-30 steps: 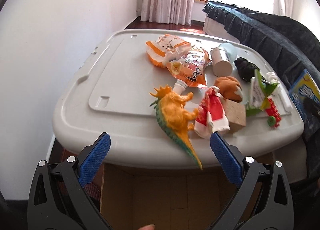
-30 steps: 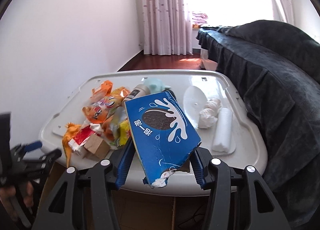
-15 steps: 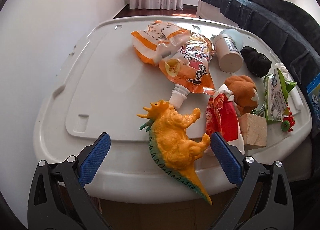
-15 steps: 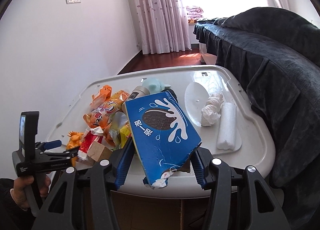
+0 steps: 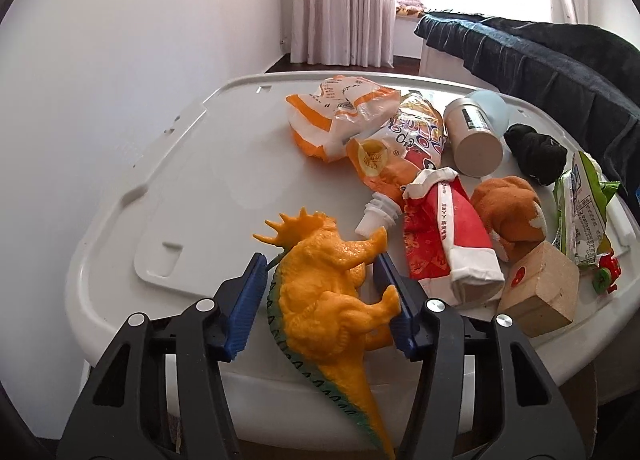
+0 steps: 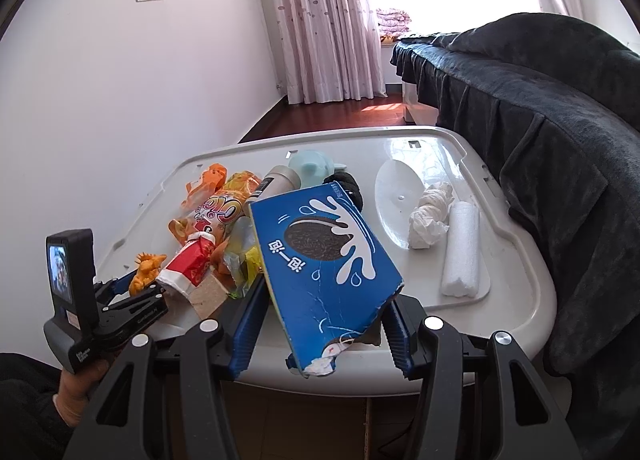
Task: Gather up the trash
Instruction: 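Grasp the orange toy dinosaur with the left gripper while the right holds the blue box, then drop the orange dinosaur into the box with the left gripper while the right drops the blue box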
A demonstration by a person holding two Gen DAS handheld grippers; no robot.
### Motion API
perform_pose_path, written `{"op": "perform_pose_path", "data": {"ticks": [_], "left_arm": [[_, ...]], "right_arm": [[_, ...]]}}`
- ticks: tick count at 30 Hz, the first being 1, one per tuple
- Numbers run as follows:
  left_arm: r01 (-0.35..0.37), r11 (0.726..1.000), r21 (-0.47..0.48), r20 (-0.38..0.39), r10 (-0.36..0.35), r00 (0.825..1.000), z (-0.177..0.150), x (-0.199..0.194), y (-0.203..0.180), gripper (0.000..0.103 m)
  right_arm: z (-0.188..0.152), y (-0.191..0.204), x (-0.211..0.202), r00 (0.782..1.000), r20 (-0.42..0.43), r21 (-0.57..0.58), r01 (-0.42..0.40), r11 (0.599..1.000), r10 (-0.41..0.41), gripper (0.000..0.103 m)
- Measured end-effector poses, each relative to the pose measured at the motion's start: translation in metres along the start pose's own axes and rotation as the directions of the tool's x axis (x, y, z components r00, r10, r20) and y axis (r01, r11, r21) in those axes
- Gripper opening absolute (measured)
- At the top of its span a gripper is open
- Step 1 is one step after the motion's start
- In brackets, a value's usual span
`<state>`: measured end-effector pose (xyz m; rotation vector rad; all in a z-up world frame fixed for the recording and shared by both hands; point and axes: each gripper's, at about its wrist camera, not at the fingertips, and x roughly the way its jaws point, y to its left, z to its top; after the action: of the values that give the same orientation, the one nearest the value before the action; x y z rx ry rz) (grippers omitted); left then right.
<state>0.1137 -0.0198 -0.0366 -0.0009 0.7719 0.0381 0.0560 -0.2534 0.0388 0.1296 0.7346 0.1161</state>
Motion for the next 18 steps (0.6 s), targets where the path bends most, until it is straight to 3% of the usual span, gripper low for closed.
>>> {"op": "perform_pose_path", "data": {"ticks": [5, 12, 18], "left_arm": [[0.063, 0.997, -0.043, 0.016, -0.062, 0.998, 0.001, -0.012, 0.006, 0.053], [0.113, 0.988, -0.106, 0.107, -0.101, 0.989, 0.022, -0.068, 0.026, 0.053], [0.128, 0.991, -0.038, 0.157, -0.121, 0.98, 0.019, -0.124, 0.023, 0.053]], "right_arm": [[0.001, -0.001, 0.001, 1.0, 0.002, 0.01, 0.0, 1.0, 0.0, 0.053], [0.002, 0.012, 0.001, 0.999, 0.002, -0.019, -0.035, 0.999, 0.035, 0.053], [-0.002, 0.034, -0.009, 0.994, 0.014, -0.059, -0.11, 0.992, 0.111, 0.053]]}}
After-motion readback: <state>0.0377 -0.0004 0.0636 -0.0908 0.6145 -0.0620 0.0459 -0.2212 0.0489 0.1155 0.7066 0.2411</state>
